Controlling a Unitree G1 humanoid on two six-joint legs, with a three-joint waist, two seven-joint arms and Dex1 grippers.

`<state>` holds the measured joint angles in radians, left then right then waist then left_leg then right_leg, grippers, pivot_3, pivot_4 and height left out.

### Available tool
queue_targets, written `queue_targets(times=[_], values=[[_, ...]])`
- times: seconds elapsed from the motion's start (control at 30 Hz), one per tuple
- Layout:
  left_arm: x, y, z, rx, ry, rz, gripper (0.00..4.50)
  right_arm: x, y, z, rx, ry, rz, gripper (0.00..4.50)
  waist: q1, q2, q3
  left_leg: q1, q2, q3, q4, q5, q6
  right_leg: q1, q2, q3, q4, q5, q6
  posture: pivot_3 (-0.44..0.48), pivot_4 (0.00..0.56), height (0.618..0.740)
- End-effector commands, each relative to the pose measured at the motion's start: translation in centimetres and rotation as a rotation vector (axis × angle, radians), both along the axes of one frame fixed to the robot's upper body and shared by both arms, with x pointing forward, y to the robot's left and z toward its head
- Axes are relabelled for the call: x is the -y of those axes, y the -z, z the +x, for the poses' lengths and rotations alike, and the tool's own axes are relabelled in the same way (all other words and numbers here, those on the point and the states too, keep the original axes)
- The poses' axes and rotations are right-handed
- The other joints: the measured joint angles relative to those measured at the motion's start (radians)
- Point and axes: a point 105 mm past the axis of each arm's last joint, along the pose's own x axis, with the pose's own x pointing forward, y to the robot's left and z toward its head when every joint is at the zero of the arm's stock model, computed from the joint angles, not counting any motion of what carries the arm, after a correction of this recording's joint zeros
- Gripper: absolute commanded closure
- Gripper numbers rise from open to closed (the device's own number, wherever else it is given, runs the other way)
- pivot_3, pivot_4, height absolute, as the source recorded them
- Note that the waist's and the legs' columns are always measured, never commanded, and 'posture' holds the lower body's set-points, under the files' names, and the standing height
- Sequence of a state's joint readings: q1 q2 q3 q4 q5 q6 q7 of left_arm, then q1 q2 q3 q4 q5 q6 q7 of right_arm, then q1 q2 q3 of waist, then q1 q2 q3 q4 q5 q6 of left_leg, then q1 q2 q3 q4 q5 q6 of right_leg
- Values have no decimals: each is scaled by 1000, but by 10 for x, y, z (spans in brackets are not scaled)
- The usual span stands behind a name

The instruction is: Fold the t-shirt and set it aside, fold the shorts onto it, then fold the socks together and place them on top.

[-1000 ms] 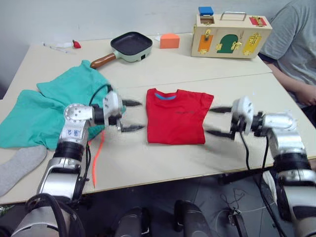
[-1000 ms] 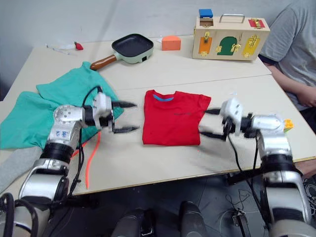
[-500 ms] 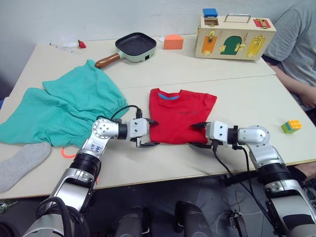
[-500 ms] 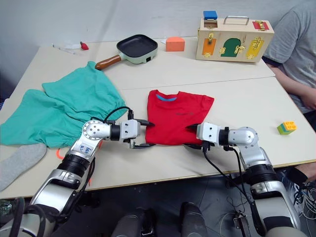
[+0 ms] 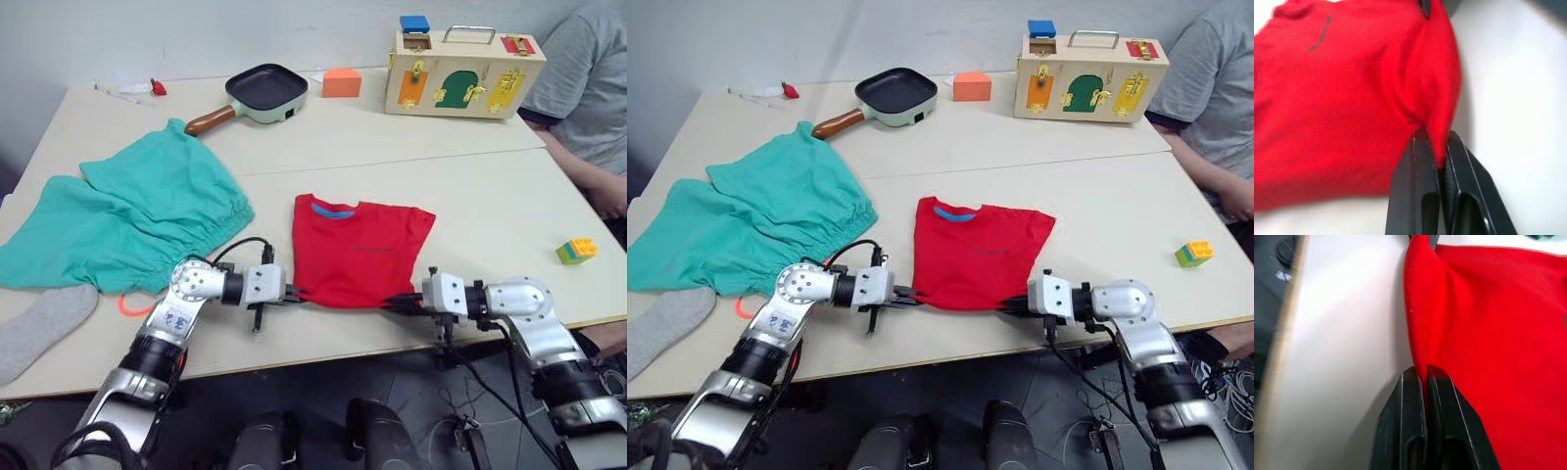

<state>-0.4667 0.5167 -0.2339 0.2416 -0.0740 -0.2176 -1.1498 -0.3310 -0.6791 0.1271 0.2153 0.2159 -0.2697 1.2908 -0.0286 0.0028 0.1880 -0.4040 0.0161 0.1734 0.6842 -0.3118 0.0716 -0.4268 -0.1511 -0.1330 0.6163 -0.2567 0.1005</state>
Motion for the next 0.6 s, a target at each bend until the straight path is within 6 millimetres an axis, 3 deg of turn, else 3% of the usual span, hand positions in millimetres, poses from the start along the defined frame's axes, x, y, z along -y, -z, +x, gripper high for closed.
queue_targets(times=[0.03, 0.23, 0.3, 0.6], values=[[-5, -12, -15, 1, -13, -35, 4486, 11, -17, -4, 22, 82, 51, 4500, 0, 0, 0, 0, 0, 0, 0, 0, 0, 0, -1, 0, -3, 0, 0, 0, 150, 740], [-3, -16, -24, -10, -54, -72, 4486, 13, -16, -5, 12, 148, 89, 4500, 3, 0, 0, 0, 0, -2, 0, -3, -5, 1, -2, 0, -4, 0, 0, 0, 150, 740], [-4, -18, -23, 1, -73, -77, 4486, 13, -18, -1, 33, 179, 103, 4500, 1, 1, 0, 0, -2, -12, -1, 0, -1, 8, -3, -9, -6, 0, 0, 0, 150, 740], [-25, -30, -26, 4, -110, -132, 4486, 20, -16, -15, 0, 161, 94, 4500, 4, 1, 0, 2, -1, -14, -1, -1, -3, 10, -2, -12, -10, 0, -1, 0, 150, 740]])
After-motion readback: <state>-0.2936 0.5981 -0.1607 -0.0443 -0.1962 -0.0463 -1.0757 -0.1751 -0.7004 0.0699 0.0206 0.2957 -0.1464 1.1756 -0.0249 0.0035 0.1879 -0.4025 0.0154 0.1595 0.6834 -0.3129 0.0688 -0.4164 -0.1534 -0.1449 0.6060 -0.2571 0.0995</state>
